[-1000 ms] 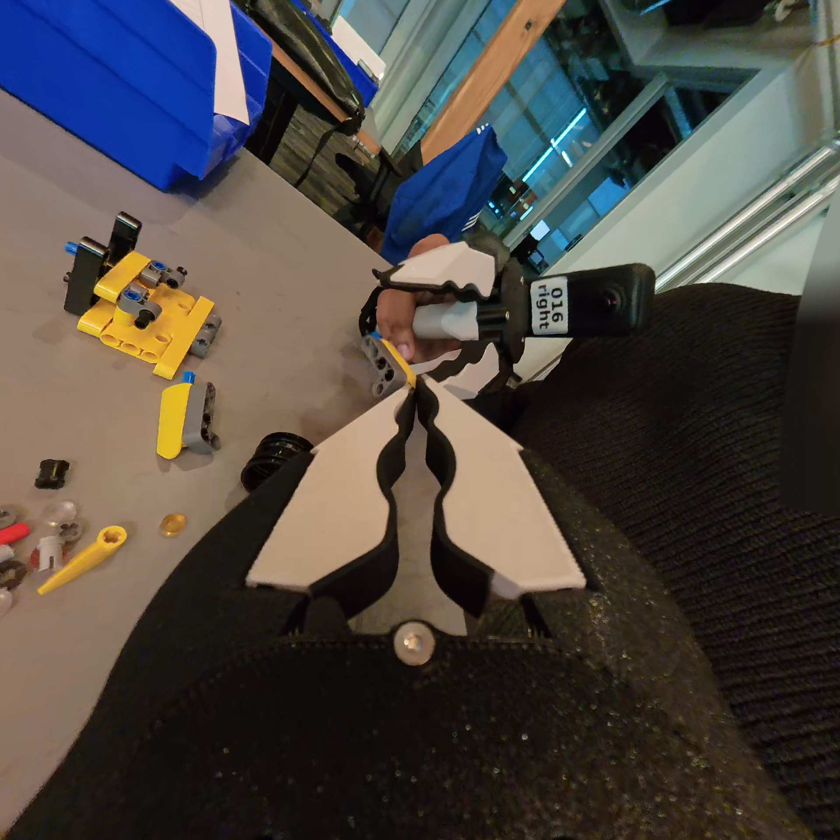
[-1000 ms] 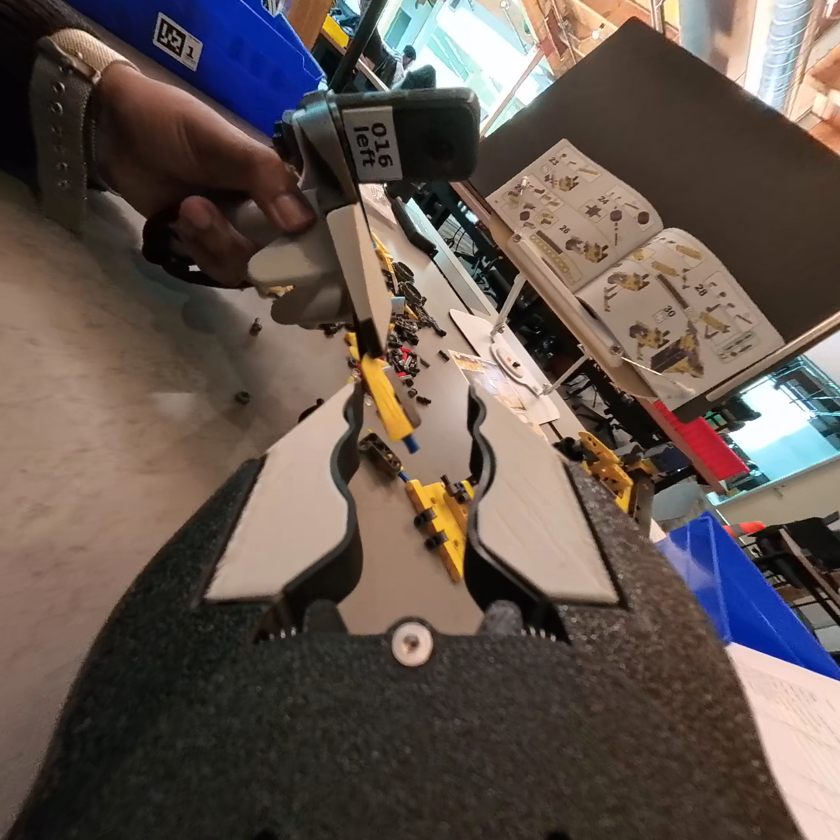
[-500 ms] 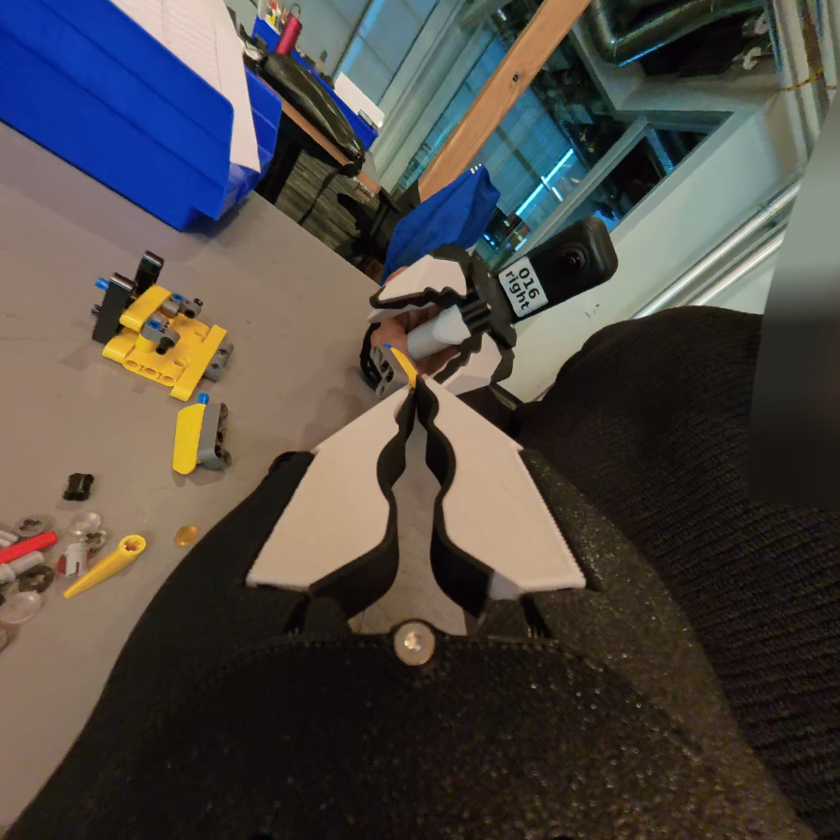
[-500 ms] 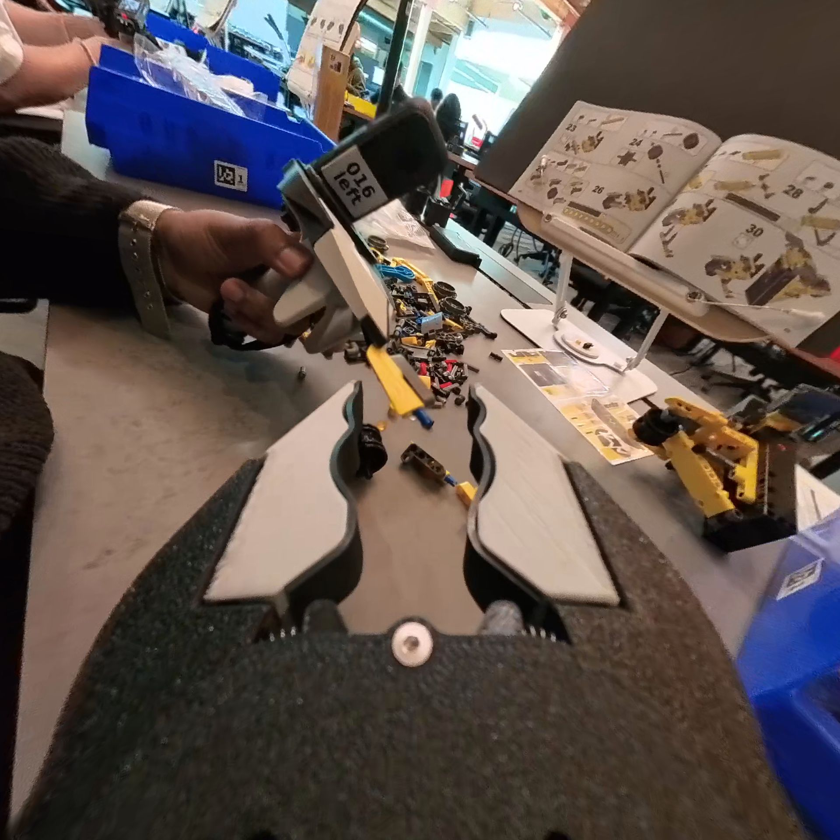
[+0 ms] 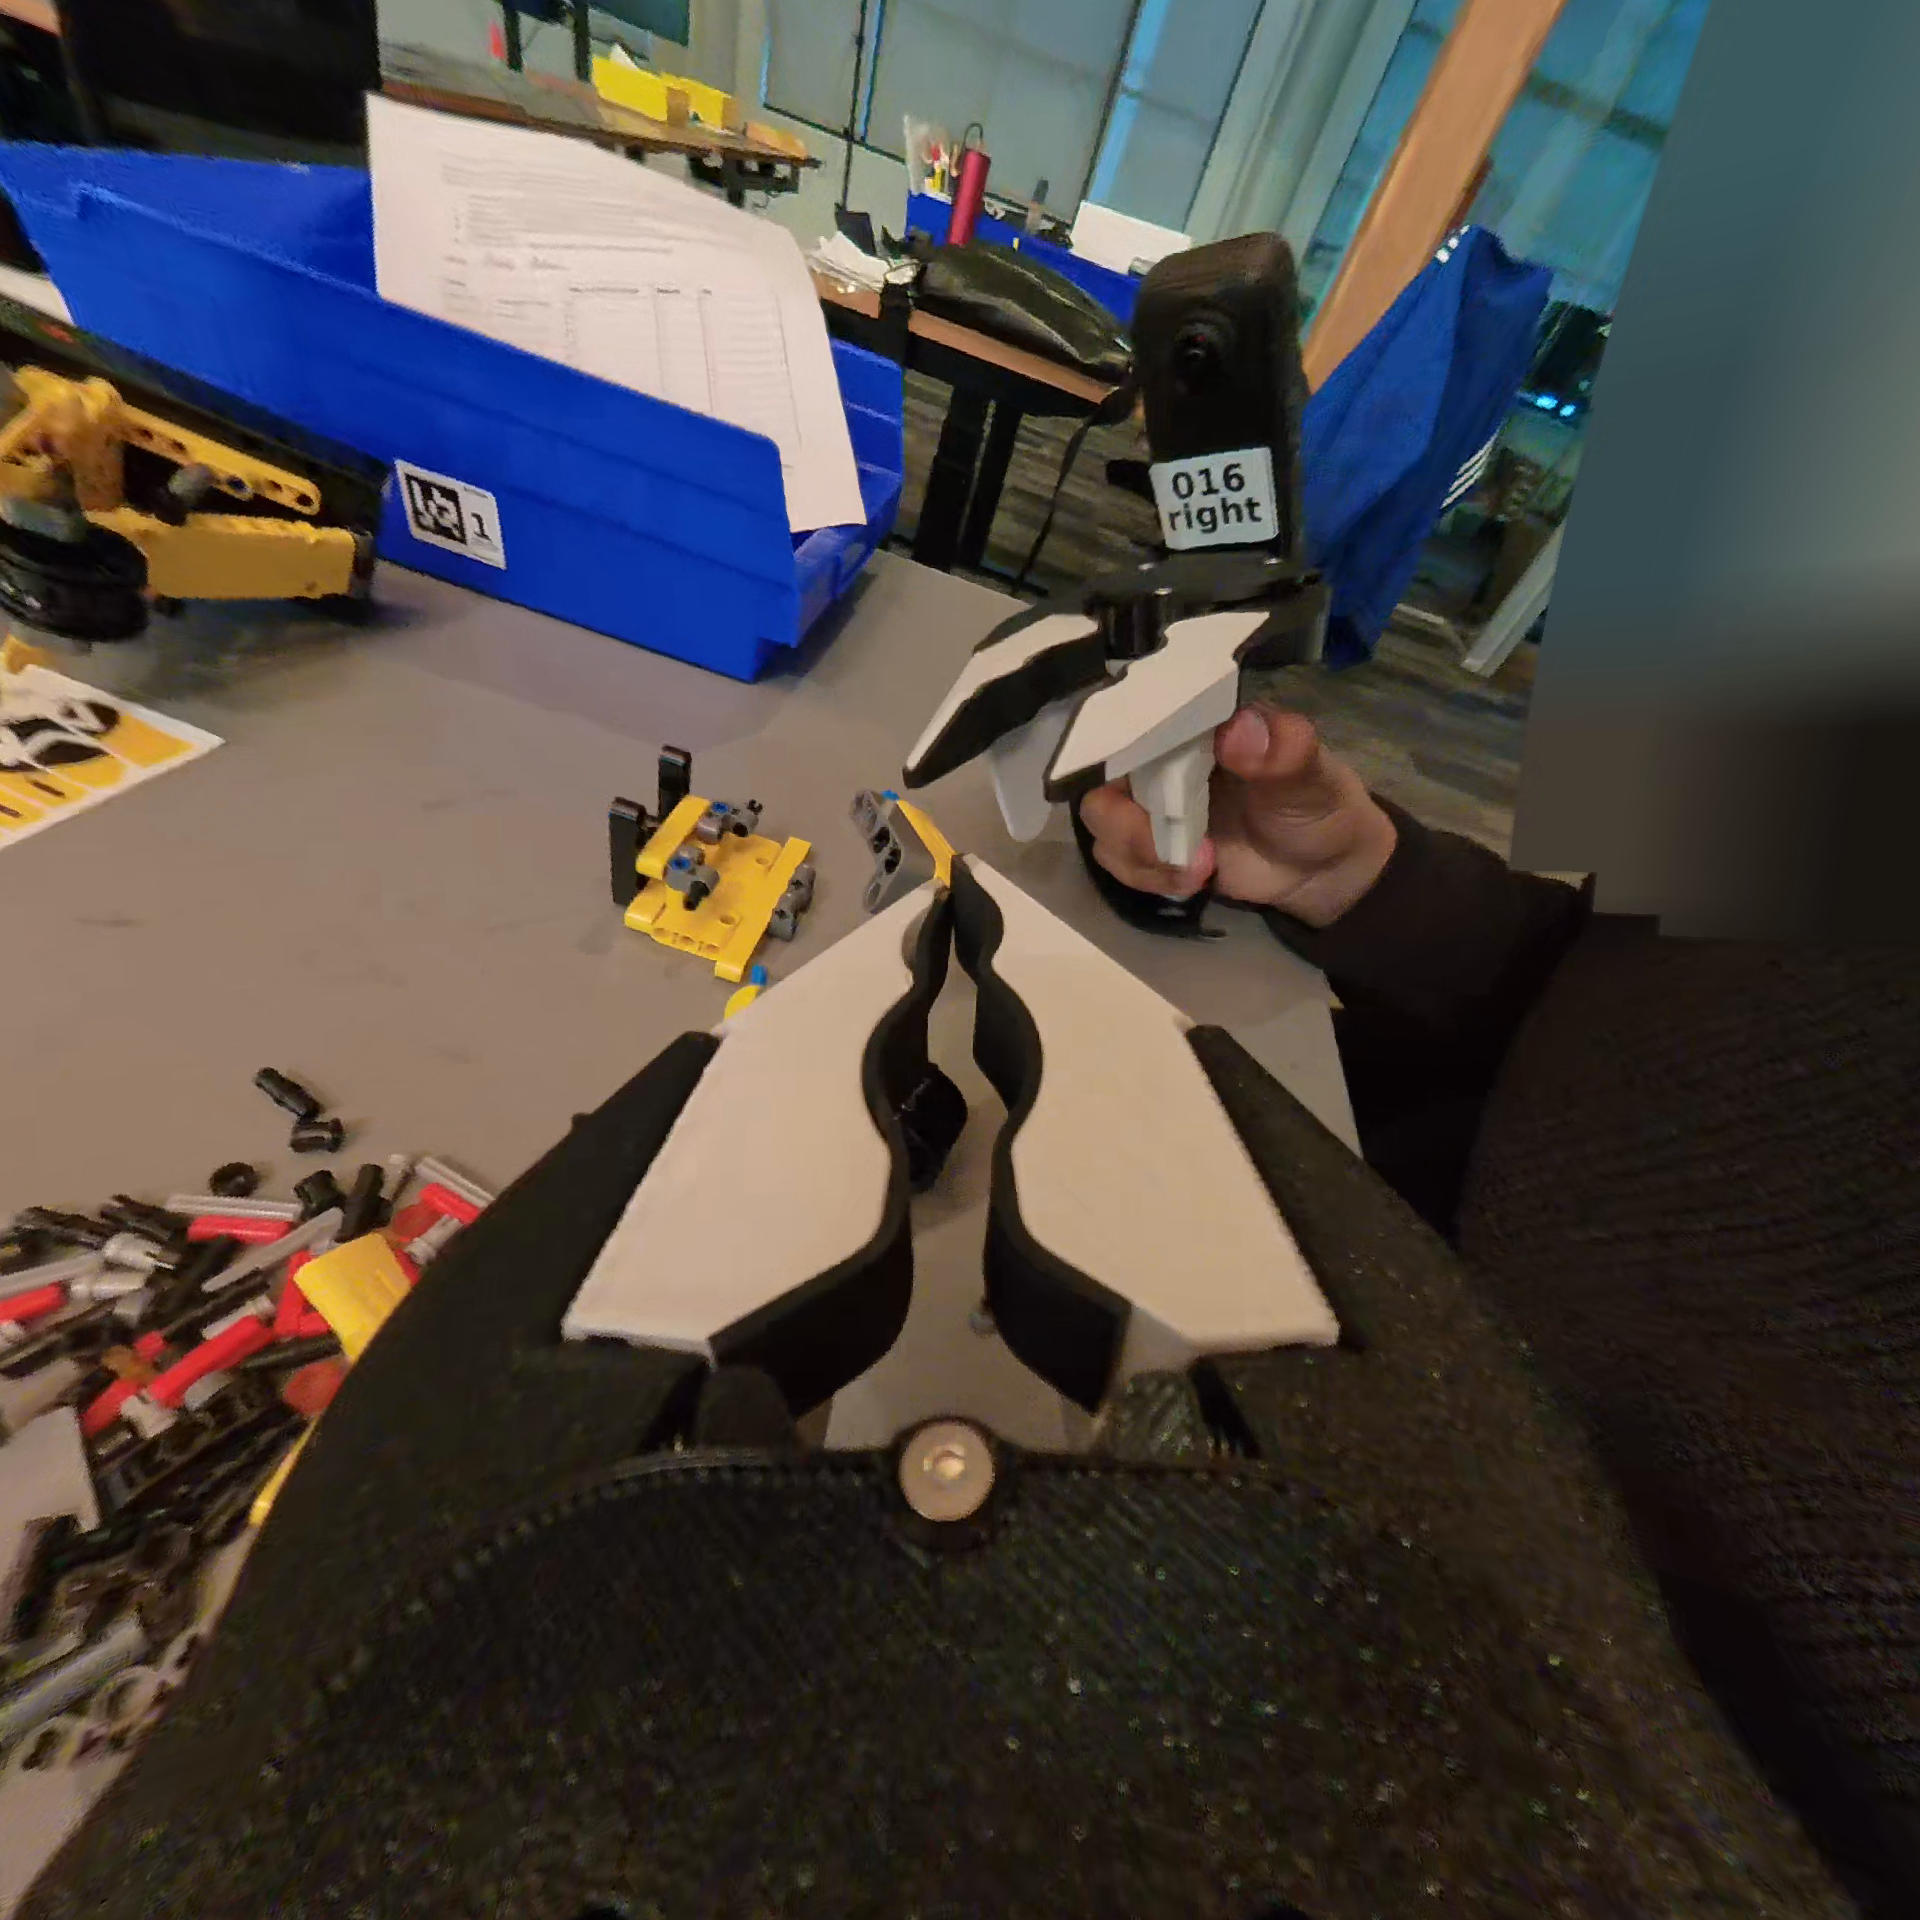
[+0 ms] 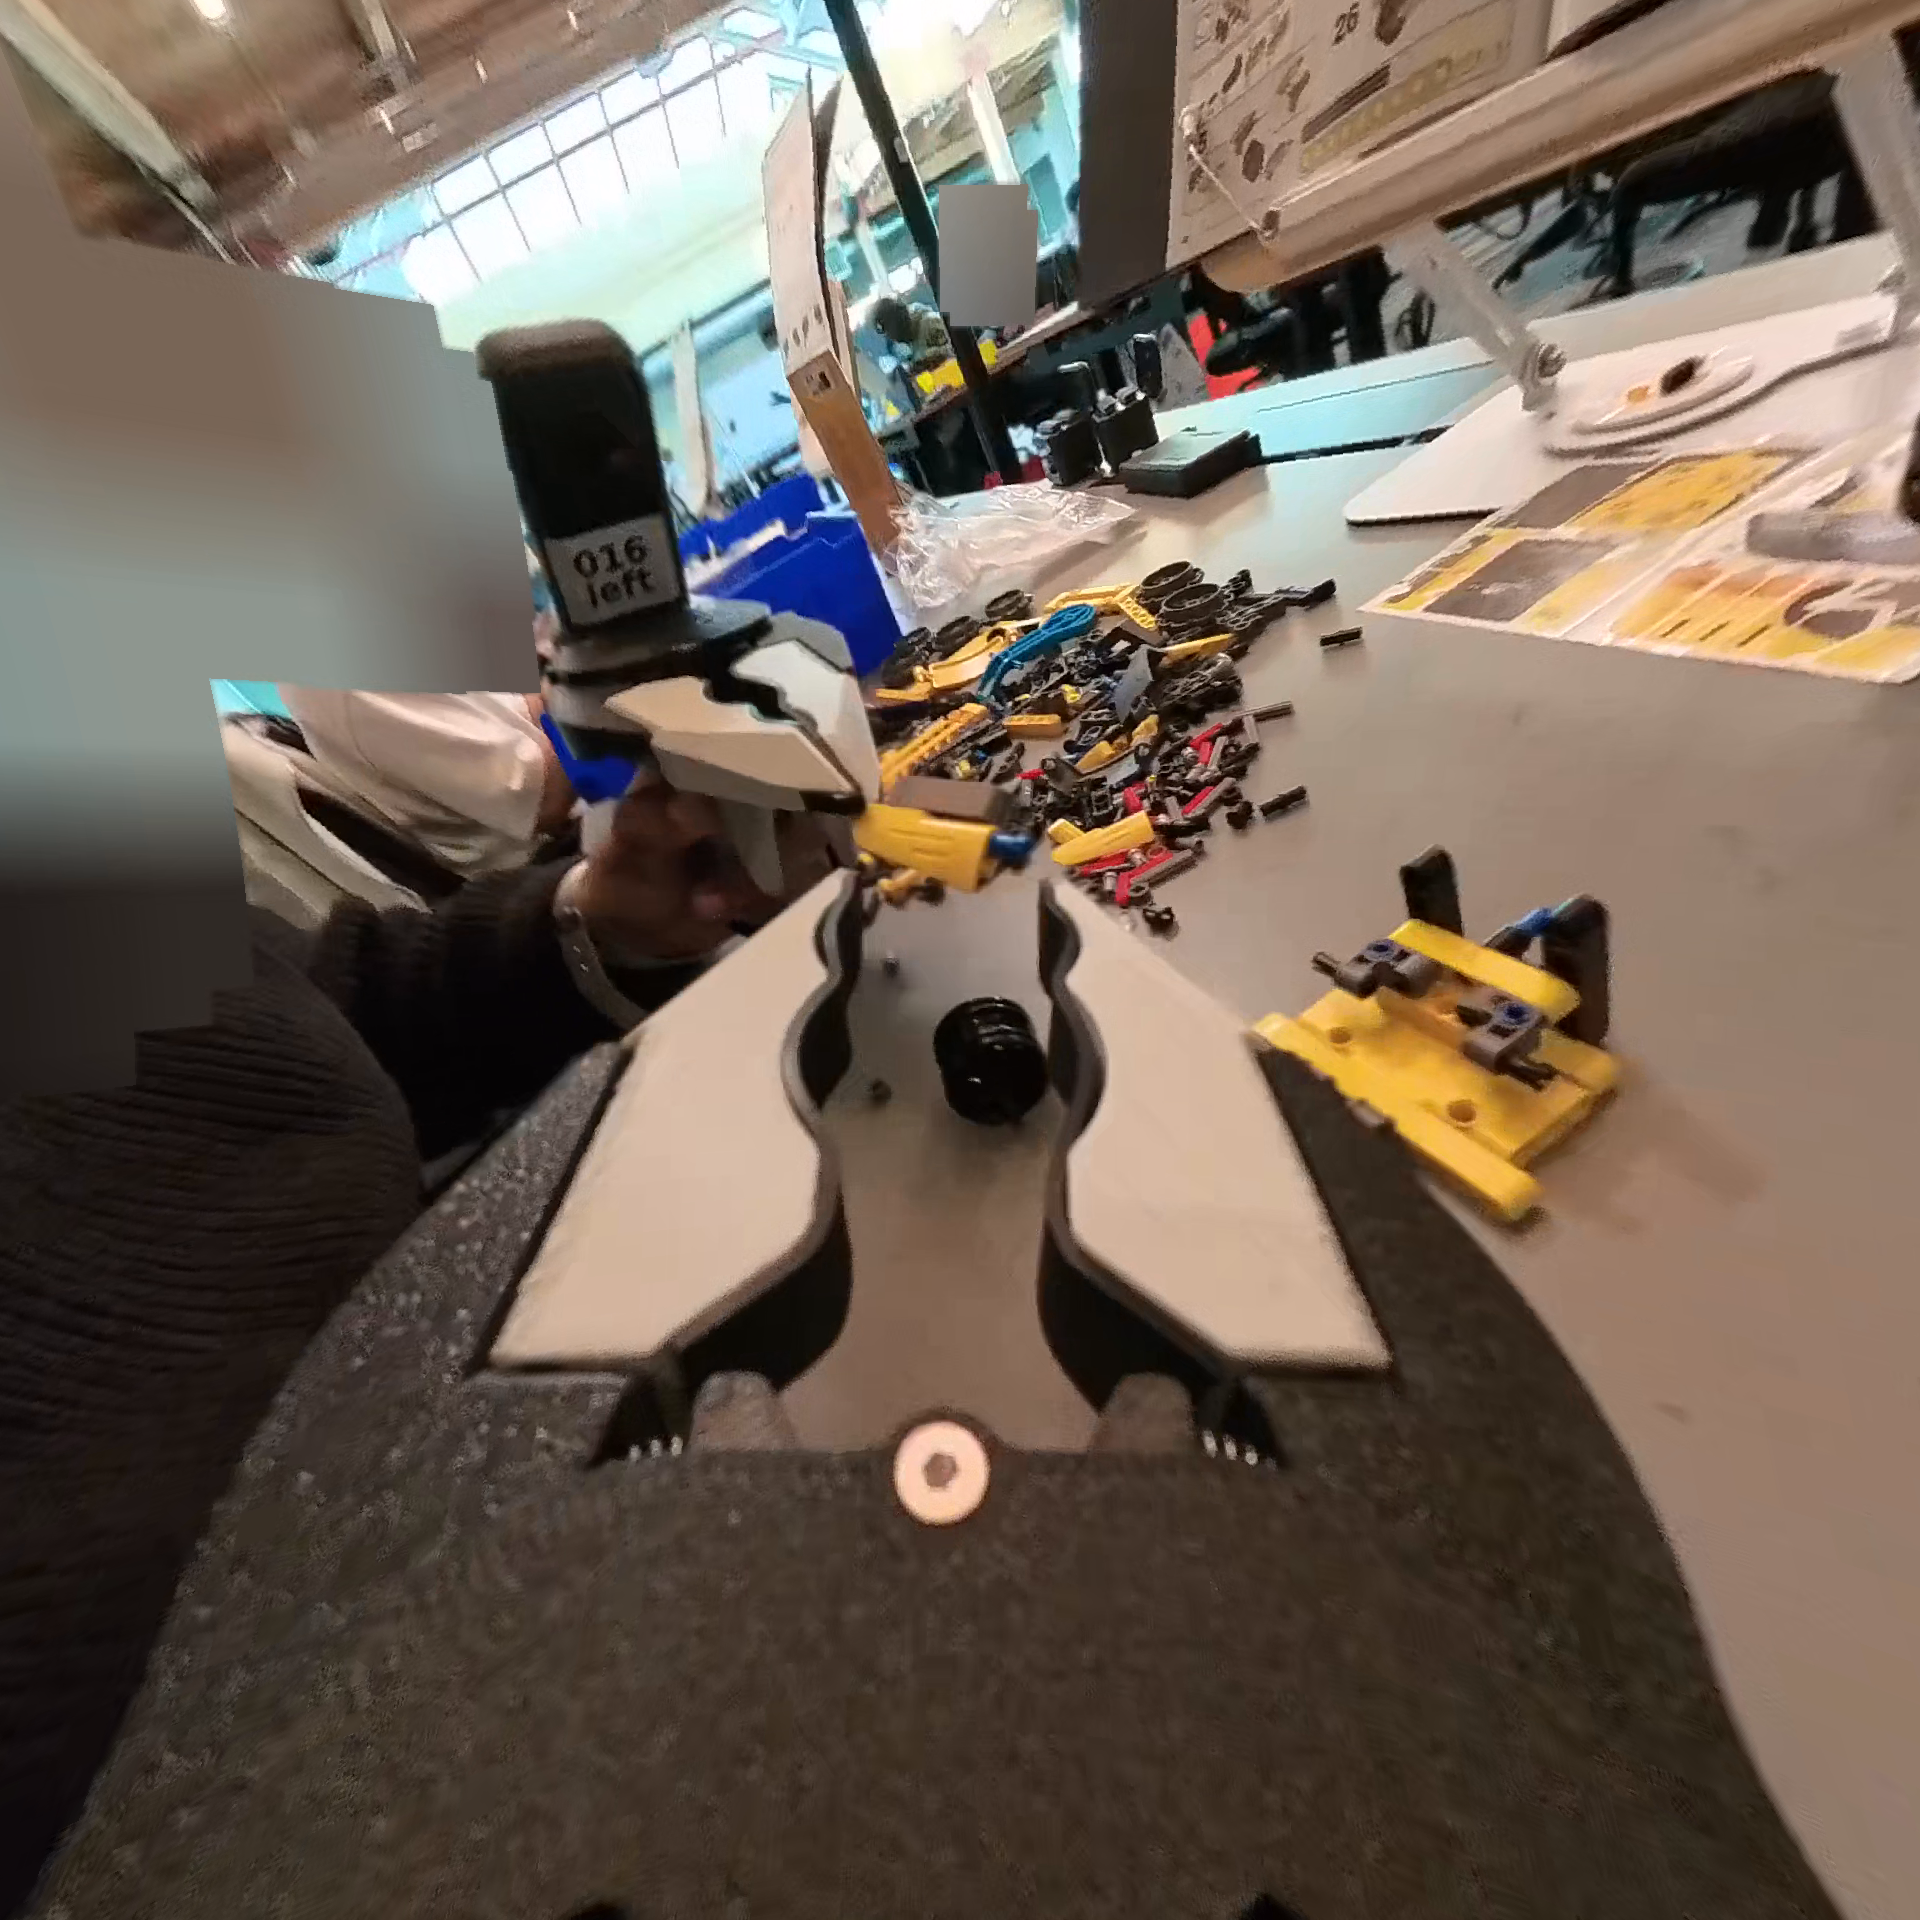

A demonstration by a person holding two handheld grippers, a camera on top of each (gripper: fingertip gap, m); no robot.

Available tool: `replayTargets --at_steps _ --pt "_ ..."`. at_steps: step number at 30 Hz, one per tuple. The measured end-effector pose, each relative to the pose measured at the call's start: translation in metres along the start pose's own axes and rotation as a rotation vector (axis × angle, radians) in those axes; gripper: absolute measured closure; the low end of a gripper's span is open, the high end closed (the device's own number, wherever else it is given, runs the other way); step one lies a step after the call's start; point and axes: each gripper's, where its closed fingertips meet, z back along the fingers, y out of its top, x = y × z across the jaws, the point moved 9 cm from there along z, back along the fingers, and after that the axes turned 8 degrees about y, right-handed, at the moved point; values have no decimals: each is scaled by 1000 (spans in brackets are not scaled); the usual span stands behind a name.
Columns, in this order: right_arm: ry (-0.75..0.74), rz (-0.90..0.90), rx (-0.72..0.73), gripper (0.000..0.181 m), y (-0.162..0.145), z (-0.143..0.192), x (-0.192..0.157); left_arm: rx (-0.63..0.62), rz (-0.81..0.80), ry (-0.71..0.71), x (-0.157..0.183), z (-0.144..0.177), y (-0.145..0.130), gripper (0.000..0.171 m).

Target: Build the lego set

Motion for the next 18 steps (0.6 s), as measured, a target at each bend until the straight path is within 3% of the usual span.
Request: replayTargets --at_steps 6,12,14,18 --pt "171 -299 45 153 -11 -12 9 95 -105 36 11 6 8 171" --pt "298 -376 144 160 -10 -20 3 78 -137 15 18 -1 4 171" --pt "347 -431 196 173 -10 -21 3 61 -156 4 22 -4 2 171" --pt "320 -435 180 175 -11 -19 6 35 -186 19 23 -8 0 171"
